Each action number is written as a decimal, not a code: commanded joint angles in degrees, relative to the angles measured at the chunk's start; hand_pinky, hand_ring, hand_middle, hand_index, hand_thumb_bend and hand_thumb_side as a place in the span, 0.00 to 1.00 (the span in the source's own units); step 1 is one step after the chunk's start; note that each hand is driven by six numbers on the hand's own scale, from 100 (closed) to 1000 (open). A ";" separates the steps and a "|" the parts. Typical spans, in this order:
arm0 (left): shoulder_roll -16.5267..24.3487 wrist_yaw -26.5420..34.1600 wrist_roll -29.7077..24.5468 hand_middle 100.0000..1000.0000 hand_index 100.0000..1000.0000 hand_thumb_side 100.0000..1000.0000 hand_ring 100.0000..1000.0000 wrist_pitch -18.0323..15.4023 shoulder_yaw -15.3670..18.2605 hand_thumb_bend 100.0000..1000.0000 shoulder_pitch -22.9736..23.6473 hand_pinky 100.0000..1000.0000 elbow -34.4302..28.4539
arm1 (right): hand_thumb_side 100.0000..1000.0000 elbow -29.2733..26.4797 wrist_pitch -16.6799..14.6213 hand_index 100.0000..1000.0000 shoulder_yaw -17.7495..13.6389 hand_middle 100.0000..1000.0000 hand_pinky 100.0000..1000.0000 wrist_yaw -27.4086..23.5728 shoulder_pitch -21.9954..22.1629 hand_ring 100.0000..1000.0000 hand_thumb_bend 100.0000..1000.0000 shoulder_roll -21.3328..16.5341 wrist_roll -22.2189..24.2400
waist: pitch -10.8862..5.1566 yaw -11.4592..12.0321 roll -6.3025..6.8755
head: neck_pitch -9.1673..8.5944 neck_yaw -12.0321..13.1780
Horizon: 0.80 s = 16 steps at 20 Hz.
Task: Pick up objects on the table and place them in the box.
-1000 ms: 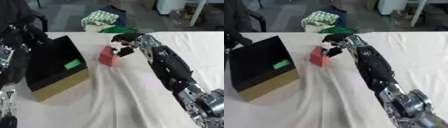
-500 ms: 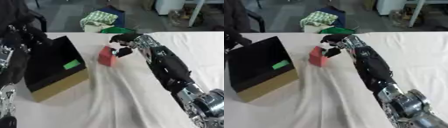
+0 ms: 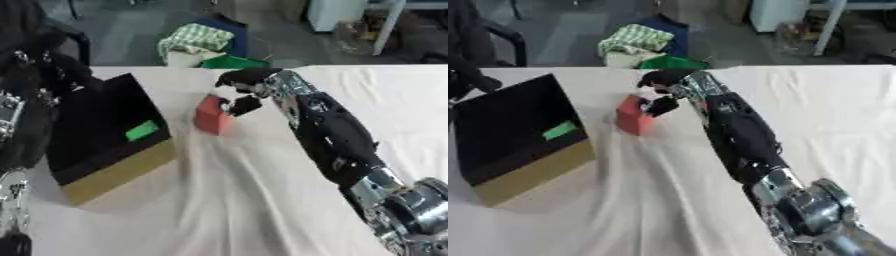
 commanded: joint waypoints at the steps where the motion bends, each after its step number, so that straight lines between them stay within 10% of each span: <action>1: 0.65 0.24 0.06 0.54 0.87 0.68 0.53 0.02 0.29 0.00 -0.53 0.66 -0.76 | 0.83 -0.45 -0.11 1.00 0.25 1.00 0.90 0.04 -1.51 0.92 0.00 -0.18 0.19 | -1.25 -0.01 0.15 | -0.15 -0.25; 16: 0.56 0.17 -0.05 0.54 0.88 0.68 0.53 0.07 0.22 0.00 -0.49 0.66 -0.76 | 0.79 -0.95 -0.21 1.00 0.02 1.00 0.90 -0.38 -2.15 0.92 0.00 0.04 -0.15 | -1.48 -0.08 0.02 | -0.19 -0.41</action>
